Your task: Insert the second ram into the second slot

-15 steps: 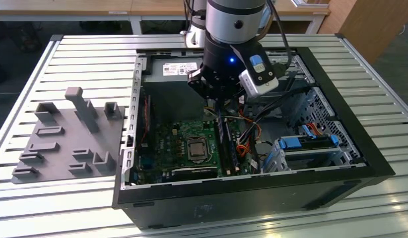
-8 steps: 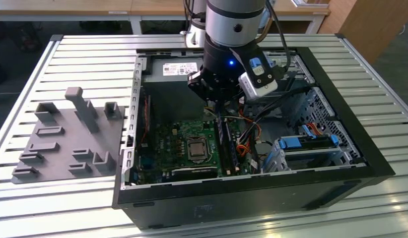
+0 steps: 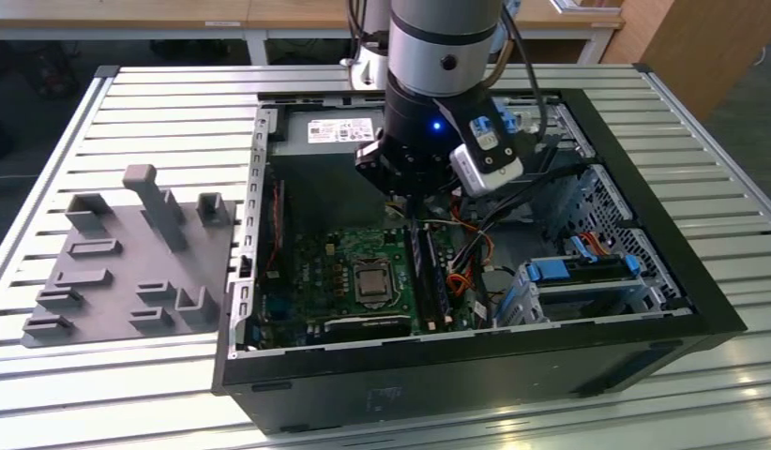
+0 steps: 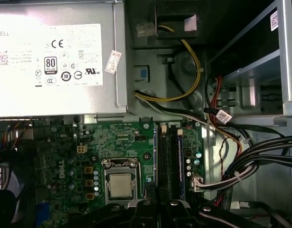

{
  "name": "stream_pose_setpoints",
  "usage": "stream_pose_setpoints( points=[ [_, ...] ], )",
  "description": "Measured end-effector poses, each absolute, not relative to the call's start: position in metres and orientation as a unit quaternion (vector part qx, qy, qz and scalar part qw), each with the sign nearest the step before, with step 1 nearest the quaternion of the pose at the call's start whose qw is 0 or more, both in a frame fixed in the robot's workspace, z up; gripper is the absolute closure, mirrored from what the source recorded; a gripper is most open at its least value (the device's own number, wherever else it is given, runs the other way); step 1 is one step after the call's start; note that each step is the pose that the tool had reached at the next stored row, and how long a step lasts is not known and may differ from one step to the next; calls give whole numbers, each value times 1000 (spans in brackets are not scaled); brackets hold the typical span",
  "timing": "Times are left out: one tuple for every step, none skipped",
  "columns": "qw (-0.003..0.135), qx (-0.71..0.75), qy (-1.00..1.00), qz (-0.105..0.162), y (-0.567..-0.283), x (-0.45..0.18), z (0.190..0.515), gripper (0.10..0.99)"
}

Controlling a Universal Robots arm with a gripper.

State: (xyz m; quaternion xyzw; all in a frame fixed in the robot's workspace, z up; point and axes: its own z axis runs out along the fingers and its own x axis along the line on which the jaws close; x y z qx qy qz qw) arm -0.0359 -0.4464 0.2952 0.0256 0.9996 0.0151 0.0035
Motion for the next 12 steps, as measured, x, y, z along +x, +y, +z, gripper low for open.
stream_pose_setpoints(
  points=[
    [3,23,1000,15,-447,-36,294,949],
    [3,21,1000,15,-447,-36,293,949],
    [3,21,1000,15,-447,-36,292,949],
    [2,21,1000,15,-447,-36,292,949],
    [2,21,1000,15,-447,-36,291,949],
    [2,21,1000,15,-447,-36,290,949],
    [2,21,1000,15,-447,-36,289,949],
    [2,21,1000,15,-447,-36,288,949],
    [2,21,1000,15,-448,-36,286,949],
    [2,21,1000,15,-448,-36,285,949],
    [2,21,1000,15,-448,-36,284,949],
    [2,21,1000,14,-448,-36,283,949]
  ],
)
